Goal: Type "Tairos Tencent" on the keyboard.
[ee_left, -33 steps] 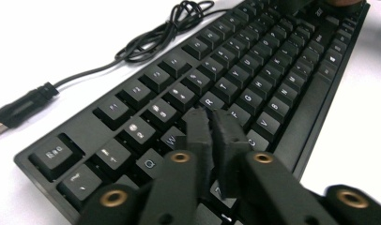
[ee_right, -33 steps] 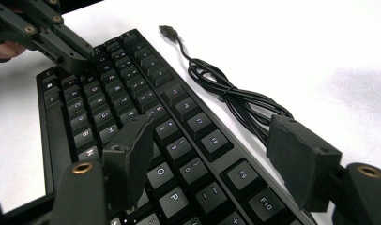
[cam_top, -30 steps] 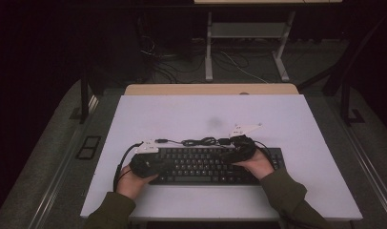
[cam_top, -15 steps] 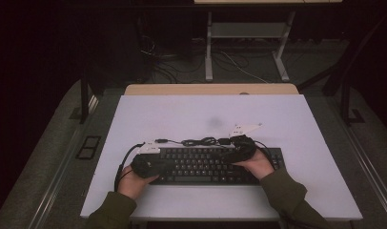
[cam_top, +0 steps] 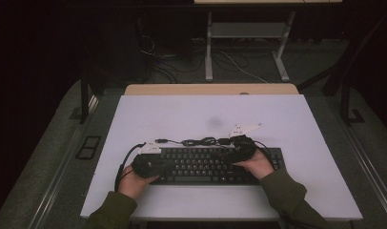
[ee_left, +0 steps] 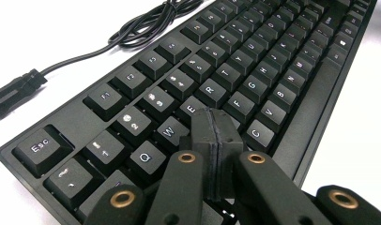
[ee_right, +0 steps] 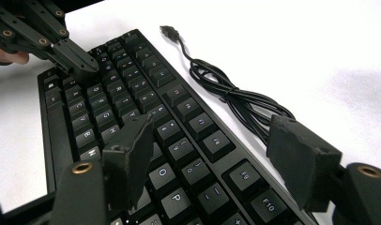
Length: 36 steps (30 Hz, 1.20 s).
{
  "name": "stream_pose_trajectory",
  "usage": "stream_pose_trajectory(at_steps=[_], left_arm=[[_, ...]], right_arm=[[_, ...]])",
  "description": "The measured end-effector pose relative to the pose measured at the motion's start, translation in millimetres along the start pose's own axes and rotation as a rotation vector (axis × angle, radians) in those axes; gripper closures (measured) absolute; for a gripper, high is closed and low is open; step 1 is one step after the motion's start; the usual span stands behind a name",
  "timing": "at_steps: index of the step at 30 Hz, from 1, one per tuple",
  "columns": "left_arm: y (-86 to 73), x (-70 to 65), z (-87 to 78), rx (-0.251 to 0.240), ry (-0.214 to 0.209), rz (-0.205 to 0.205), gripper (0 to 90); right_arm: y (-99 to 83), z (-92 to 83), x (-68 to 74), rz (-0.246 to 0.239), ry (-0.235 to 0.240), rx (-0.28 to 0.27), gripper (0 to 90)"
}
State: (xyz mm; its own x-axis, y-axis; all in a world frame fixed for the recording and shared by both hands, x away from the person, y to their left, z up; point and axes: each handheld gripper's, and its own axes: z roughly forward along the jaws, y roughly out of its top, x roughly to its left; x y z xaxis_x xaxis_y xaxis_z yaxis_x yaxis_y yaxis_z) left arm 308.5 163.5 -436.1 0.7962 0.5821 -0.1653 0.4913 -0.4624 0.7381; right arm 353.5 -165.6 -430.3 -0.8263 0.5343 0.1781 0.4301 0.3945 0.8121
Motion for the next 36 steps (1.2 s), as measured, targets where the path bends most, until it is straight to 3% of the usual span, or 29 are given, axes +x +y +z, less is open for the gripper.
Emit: stream_pose_trajectory(at_steps=[12,22,25,36], left_arm=[[1.1,1.2,-4.9,-0.022,0.002,-0.015,87.8],[2.5,-0.1,-7.1,-0.056,-0.014,-0.03,70.6],[3.4,-1.7,-7.5,-0.061,-0.022,-0.029,69.2],[7.8,-11.4,-7.0,-0.059,-0.07,0.004,83.3]], right_arm=[[0.2,-0.6,-0.2,0.002,0.001,-0.004,31.6],[-0.3,-0.9,-0.6,0.005,0.0,-0.003,31.3],[-0.6,-1.1,-0.9,0.007,-0.002,-0.005,31.2],[-0.8,-1.5,-1.3,0.01,-0.003,-0.005,31.0]])
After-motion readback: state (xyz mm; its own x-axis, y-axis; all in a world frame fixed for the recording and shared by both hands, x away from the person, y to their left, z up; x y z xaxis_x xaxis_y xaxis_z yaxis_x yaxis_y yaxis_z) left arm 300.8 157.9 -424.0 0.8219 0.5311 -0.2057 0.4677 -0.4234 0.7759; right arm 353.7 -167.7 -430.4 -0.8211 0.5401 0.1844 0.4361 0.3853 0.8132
